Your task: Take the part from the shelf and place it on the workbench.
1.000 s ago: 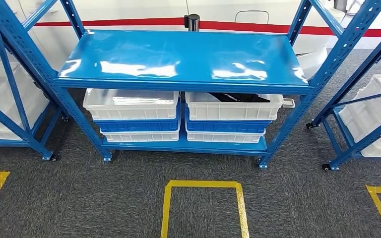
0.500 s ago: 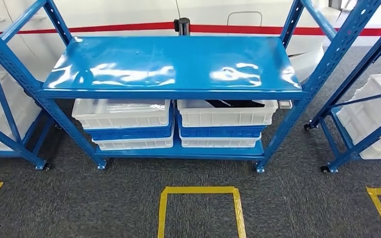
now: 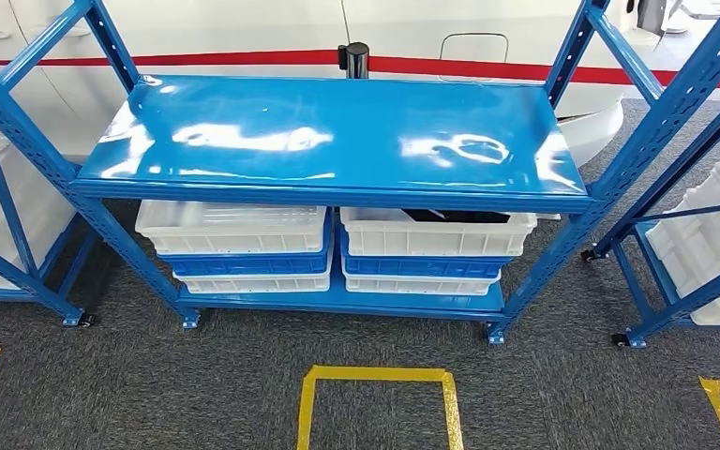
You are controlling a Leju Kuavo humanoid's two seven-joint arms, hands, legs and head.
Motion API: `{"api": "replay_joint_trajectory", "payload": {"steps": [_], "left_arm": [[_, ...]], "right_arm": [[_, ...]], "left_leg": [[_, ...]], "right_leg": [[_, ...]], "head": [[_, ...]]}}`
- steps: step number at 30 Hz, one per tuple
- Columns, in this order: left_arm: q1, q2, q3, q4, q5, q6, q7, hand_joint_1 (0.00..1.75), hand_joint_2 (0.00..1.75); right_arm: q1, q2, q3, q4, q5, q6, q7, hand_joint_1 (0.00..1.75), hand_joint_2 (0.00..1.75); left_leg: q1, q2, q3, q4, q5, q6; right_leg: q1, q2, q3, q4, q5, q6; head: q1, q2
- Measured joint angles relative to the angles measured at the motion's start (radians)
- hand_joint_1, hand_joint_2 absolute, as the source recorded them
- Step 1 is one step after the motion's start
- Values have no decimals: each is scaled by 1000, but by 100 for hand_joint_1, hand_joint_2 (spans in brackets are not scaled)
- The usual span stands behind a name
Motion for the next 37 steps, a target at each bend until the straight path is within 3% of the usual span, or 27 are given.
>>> {"api": "replay_joint_trajectory", "payload": {"steps": [2, 4, 6, 8, 9, 10, 12, 14, 15, 18, 20, 21, 23, 24, 25, 26, 28, 30, 33, 35, 36, 37], "left_arm": [[-2, 0, 0, 0, 0, 0, 0, 0, 0], [-2, 0, 0, 0, 0, 0, 0, 0, 0], [-2, -1, 0, 0, 0, 0, -1, 0, 0], [-1, -2, 0, 0, 0, -1, -1, 0, 0], [0, -2, 0, 0, 0, -1, -1, 0, 0], [0, -2, 0, 0, 0, -1, -1, 0, 0], [1, -2, 0, 0, 0, -1, -2, 0, 0], [1, -2, 1, 0, 0, 0, -1, 0, 0], [1, -2, 1, 1, 0, 0, -1, 0, 0], [1, -2, 1, 1, 0, 0, -1, 0, 0], [2, -3, 1, 1, 0, 0, -1, 0, 0], [1, -3, 1, 1, 0, 0, -2, 0, 0], [-1, -3, 1, 1, 0, 0, -2, 0, 0], [-1, -3, 1, 1, 0, 0, -2, 0, 0], [-1, -3, 1, 1, 0, 0, -2, 0, 0], [0, -3, 1, 1, 0, 1, -1, 0, 0], [1, -3, 1, 1, -5, 9, 9, 0, 0], [-1, -4, 1, 1, -13, 27, 36, 0, 0], [-3, -3, 1, 1, -18, 39, 88, 0, 0], [-3, -2, 2, 1, -17, 48, 119, 0, 87], [-3, -3, 2, 1, -18, 58, 131, 0, 131], [-3, -3, 2, 1, -18, 64, 137, 0, 175]], "right_arm": [[-2, 0, 0, 0, 0, 0, 0, 0, 0], [0, -1, 0, 0, 1, 0, 0, 0, 0], [1, -1, 0, 0, 2, 0, -1, 0, 0], [1, -2, 0, 0, 3, 1, -1, 0, 0], [2, -2, 0, 0, 3, 1, -1, 0, 0], [3, -2, 0, 0, 3, 1, -1, 0, 0], [5, -2, 0, 0, 3, 1, -1, 0, 0], [4, -1, 0, 0, 3, 1, -1, 0, 0], [3, -2, 0, 0, 4, 1, -1, 0, 0], [-1, -3, 0, 0, 5, 2, -1, 0, 0], [-1, -3, 0, -1, 5, 2, -1, 0, 0], [-1, -3, 0, -2, 6, 2, -1, 0, 0], [-2, -2, 0, -2, 6, 3, -1, 0, 0], [-1, -2, 0, -2, 6, 3, -1, 0, 0], [0, -2, 0, -2, 6, 3, -1, 0, 0], [2, -3, 0, -2, 6, 3, -1, 0, 0], [3, -4, 0, -2, 6, 3, -1, 0, 0], [2, -4, 0, -1, 8, 4, -1, 0, 0], [0, -2, 0, -1, 15, 7, 2, 0, 0], [0, -1, 0, -1, 18, 9, 7, 0, 0], [-1, -2, 0, -1, 18, 10, 10, 0, 44], [-1, -2, 0, -1, 18, 10, 11, 0, 58]], "left_leg": [[0, 1, 8, -8, -9, -10], [2, 4, 9, 11, -25, -19], [4, 6, -39, 114, -74, -26], [5, 7, -128, 253, -124, -30], [5, 7, -164, 292, -121, -30], [5, 7, -181, 295, -98, -29], [5, 8, -159, 189, 5, -24], [4, 7, -115, 70, 76, -18], [2, 7, -103, 41, 85, -15], [1, 6, -91, 25, 75, -3], [5, 5, -74, 13, 72, 10], [7, 6, -66, 8, 69, 17], [5, 5, -56, 7, 58, 25], [4, 4, -51, 7, 52, 27], [4, 2, -43, 7, 46, 27], [4, 0, -32, 7, 38, 25], [4, -3, -11, 6, 22, 20], [-2, -6, -3, 7, 6, 10], [-7, -7, 2, 4, -1, 13], [-7, -6, 8, -4, -1, 14], [-7, -5, 11, -9, -2, 13], [-7, -4, 13, -11, -3, 12]], "right_leg": [[2, 3, 9, -2, -8, -25], [-3, 5, 22, -8, -14, -42], [-7, 4, 39, -12, -24, -59], [-5, 3, 52, -12, -37, -70], [-4, 4, 59, -12, -43, -71], [-4, 5, 68, -12, -50, -69], [-4, 7, 90, -12, -68, -63], [1, 9, 104, -11, -86, -53], [4, 10, 105, -12, -92, -48], [7, 10, 116, -22, -100, -32], [8, 9, 103, 18, -120, -26], [8, 9, 73, 72, -140, -26], [6, 9, -20, 217, -181, -28], [5, 9, -62, 268, -187, -25], [4, 9, -86, 284, -176, -17], [4, 9, -89, 256, -145, -7], [3, 7, -50, 117, -55, 9], [5, 4, -10, 14, 1, 1], [5, 6, 1, -6, 8, -18], [6, 7, 3, -6, 5, -22], [7, 8, 4, -6, 3, -25], [7, 8, 4, -6, 2, -27]], "head": [[-2, 0], [-6, 0], [-13, 0], [-18, 0], [-18, 0], [-18, 0], [-19, 0], [-21, 0], [-21, 0], [-21, 0], [-19, 0], [-18, 0], [-16, 0], [-16, 0], [-16, 0], [-16, 0], [-15, 0], [-15, 0], [-19, 0], [-20, 0], [-20, 0], [-20, 0]]}}
